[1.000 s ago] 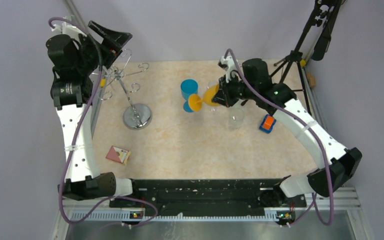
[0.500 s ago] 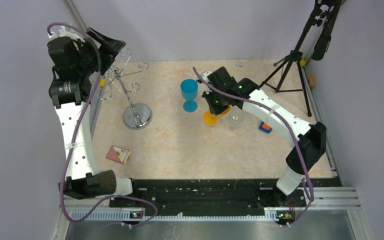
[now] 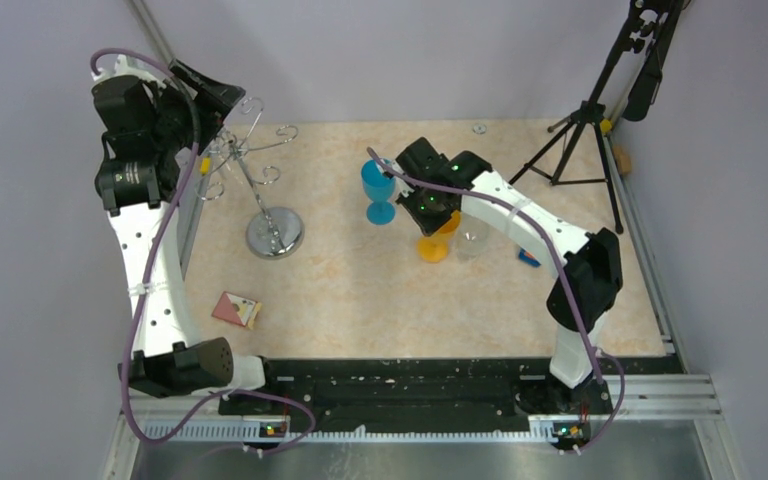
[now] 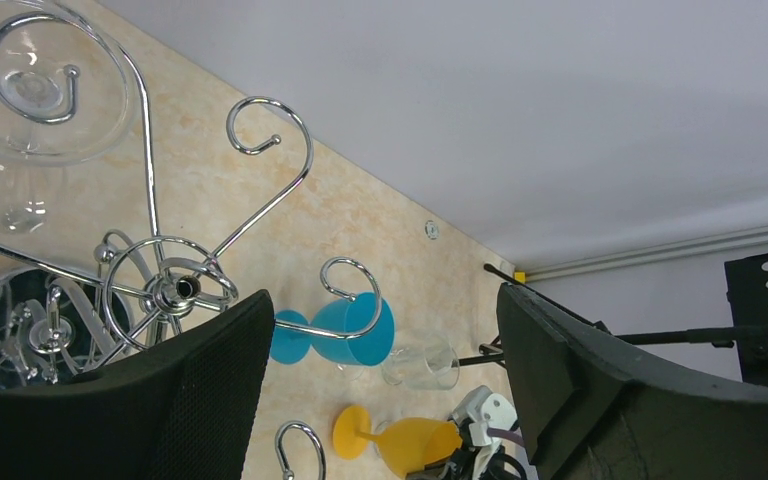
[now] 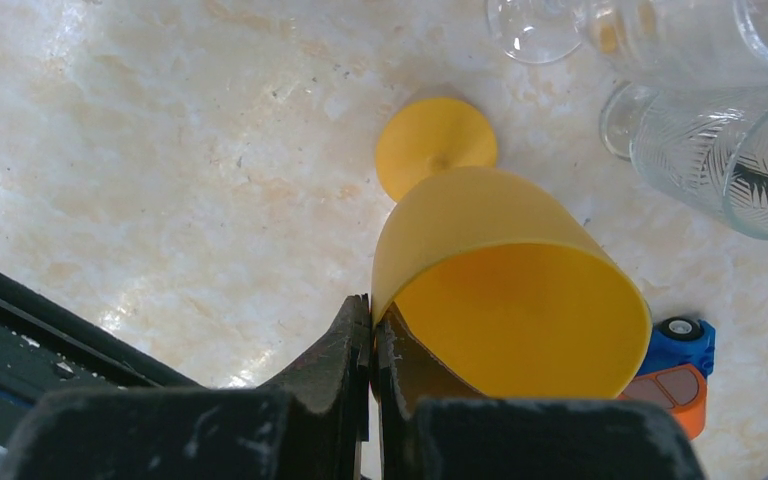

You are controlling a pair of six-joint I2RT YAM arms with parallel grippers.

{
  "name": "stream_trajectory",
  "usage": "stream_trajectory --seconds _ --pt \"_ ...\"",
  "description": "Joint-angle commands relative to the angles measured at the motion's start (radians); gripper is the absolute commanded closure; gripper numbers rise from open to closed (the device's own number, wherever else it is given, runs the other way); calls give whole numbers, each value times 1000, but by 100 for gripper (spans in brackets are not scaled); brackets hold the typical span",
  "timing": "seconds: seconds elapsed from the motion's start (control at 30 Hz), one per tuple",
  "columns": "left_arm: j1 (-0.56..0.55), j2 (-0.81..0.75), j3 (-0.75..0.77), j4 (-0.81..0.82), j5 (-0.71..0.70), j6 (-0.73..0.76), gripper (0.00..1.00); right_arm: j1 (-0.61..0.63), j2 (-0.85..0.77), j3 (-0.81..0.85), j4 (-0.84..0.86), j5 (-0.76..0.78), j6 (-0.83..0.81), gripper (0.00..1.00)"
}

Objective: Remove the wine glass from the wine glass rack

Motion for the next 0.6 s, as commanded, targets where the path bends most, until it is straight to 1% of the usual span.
stream_trajectory --seconds 0.0,0.17,0.43,0.57 --pt "17 4 24 26 5 19 15 19 16 61 -14 -12 -10 97" --pt "32 10 33 18 14 26 15 21 51 86 -43 -3 -9 91" --pt "70 3 29 13 -32 33 15 22 58 107 -38 -36 -24 71" --pt "105 10 41 12 -37 40 15 22 51 141 -16 -55 -10 67"
